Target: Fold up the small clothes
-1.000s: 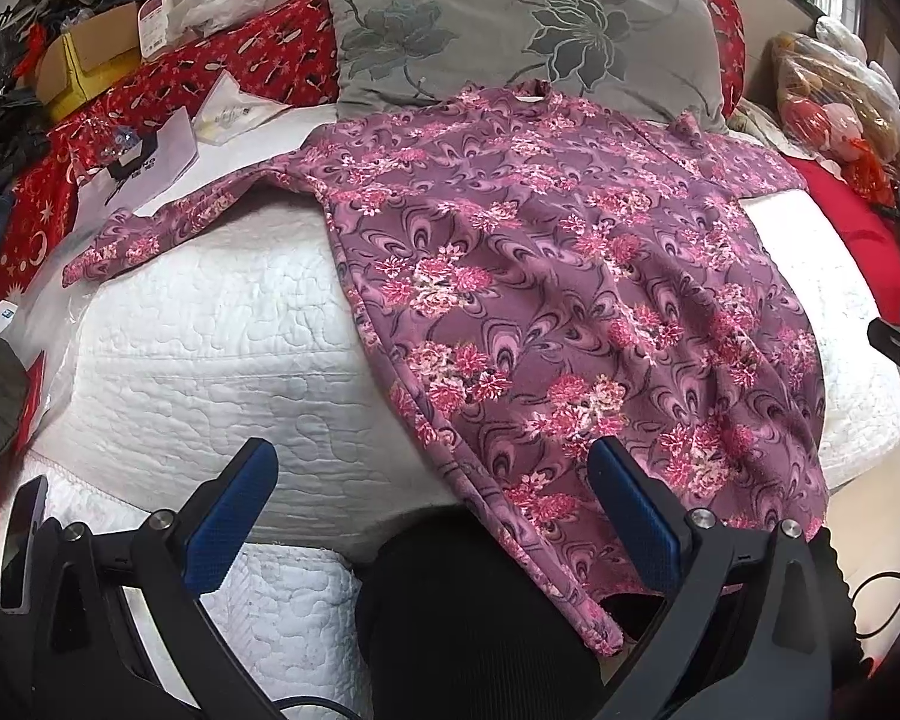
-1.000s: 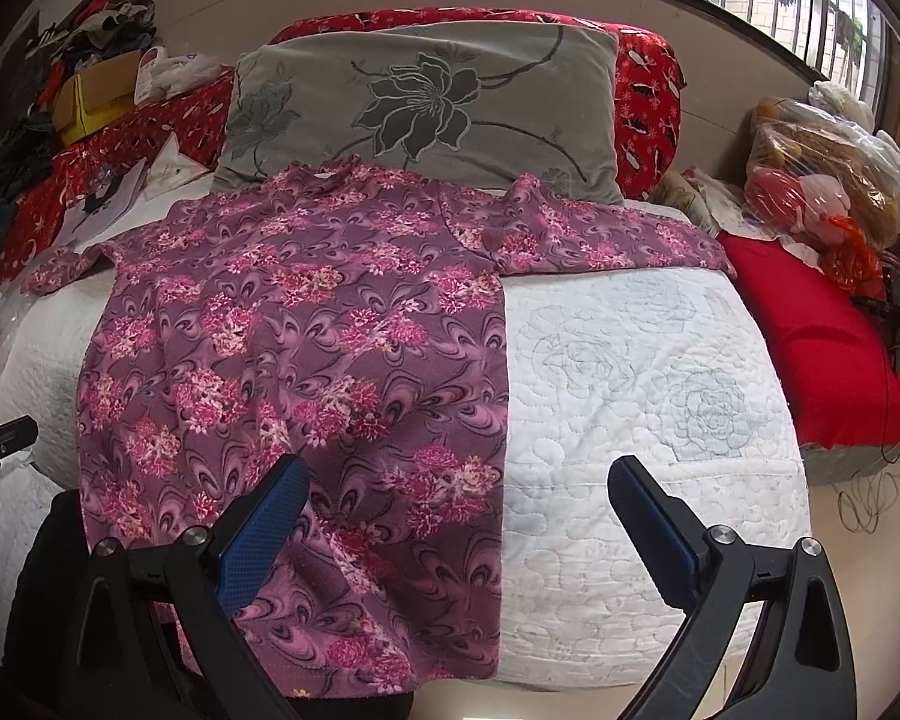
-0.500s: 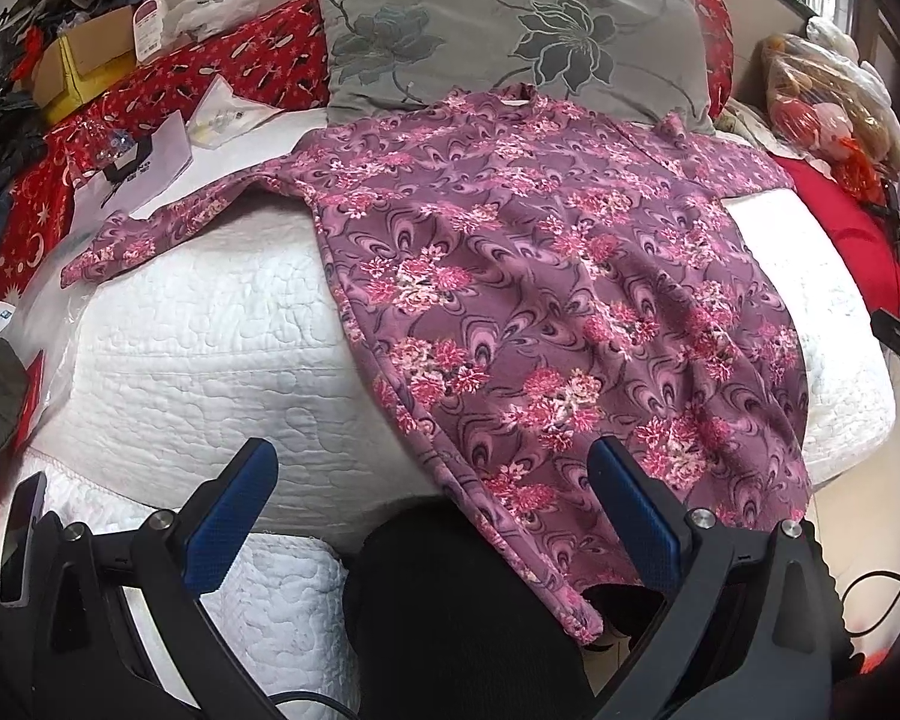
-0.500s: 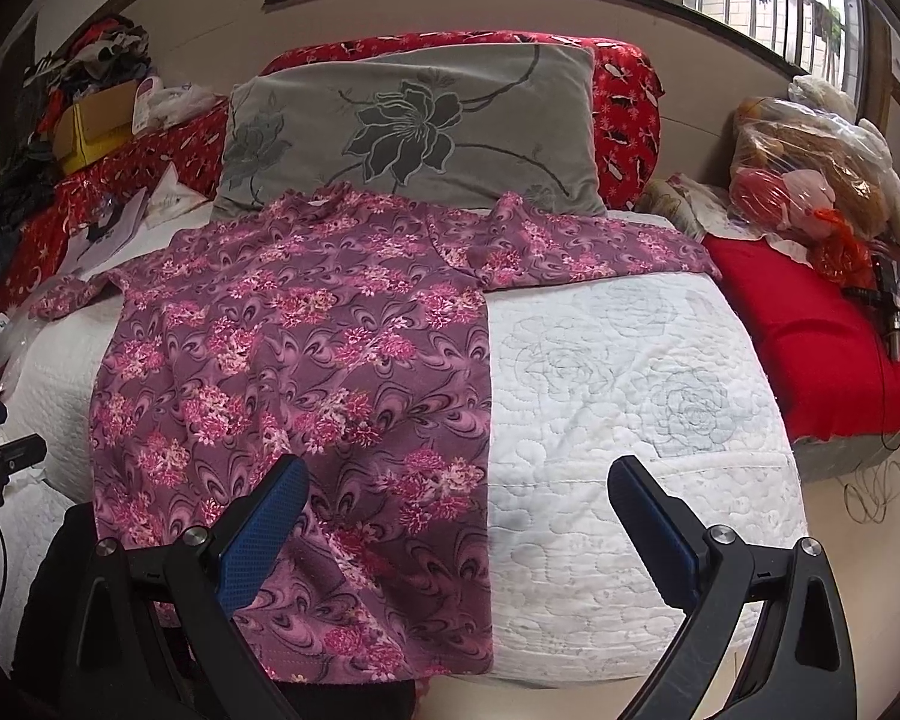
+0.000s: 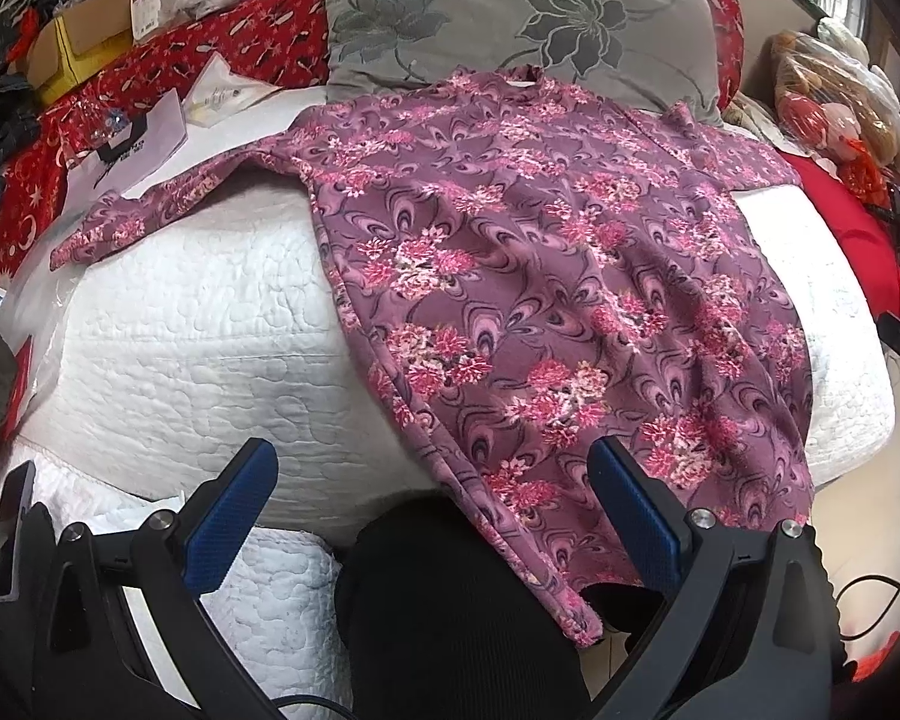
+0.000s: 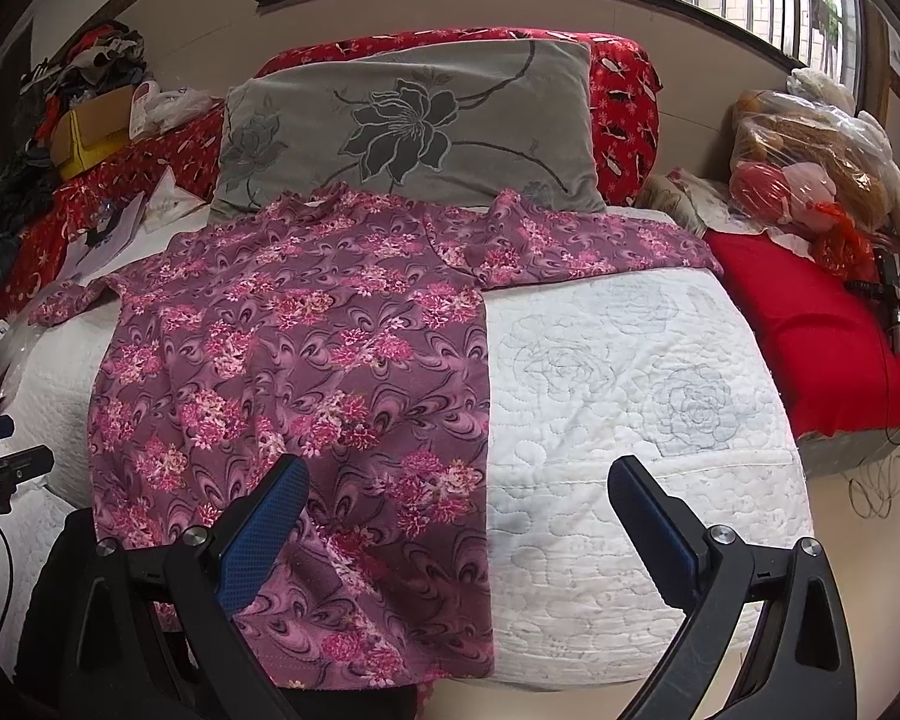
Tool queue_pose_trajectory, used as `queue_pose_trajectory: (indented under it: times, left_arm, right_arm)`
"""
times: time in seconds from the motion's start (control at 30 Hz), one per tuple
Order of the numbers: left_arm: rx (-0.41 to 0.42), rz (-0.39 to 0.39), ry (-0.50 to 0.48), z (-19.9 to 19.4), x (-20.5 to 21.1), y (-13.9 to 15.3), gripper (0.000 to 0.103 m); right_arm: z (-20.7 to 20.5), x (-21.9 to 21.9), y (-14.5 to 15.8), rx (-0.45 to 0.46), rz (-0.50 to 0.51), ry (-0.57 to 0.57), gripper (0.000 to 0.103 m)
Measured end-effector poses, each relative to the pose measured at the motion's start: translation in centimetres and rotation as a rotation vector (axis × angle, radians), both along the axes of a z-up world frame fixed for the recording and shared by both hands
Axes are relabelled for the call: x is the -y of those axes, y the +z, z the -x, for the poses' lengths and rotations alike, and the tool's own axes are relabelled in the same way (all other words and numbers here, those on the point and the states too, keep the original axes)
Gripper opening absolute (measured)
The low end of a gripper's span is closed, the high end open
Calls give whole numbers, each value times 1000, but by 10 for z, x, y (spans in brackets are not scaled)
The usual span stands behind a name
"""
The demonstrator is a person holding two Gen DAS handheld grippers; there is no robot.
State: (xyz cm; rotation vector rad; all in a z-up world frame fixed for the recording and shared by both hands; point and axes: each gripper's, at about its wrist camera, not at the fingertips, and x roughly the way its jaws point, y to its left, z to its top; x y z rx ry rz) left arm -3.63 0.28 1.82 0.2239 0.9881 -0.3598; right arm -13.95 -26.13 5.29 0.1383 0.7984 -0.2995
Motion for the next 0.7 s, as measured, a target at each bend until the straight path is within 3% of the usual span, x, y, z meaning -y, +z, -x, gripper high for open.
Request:
queue_pose_trajectory:
  times: [0.17, 0.27, 0.33, 0.47, 0.53, 0.57, 0.67, 0.7]
  left_arm:
    - [-101, -29, 107, -32, -18, -18, 103]
    - [-190, -21, 154, -49, -30, -36, 103]
    - [-247, -16, 147, -52, -27, -48, 103]
    - [-328, -31, 79, -49, -6, -69, 103]
    - [-348, -54, 36, -46, 9, -79, 103]
    - [-350, -63, 26, -45, 13, -82, 92]
    - [-412, -79, -30, -43, 25, -93, 3]
    - [-437, -63, -25, -43, 24, -95, 2]
  right_arm:
    - [-7, 12, -22, -69, -50, -13, 98]
    - [-11, 23, -46, -147, -108, -25, 88]
    - [-11, 28, -63, -186, -152, -35, 80]
    - [-17, 36, -100, -276, -236, -60, 75]
    - [-20, 35, -115, -320, -270, -52, 62]
    - [-20, 35, -119, -334, -281, -44, 58]
    - [-19, 22, -123, -350, -182, -1, 41]
    - [-17, 19, -122, -352, -153, 10, 14]
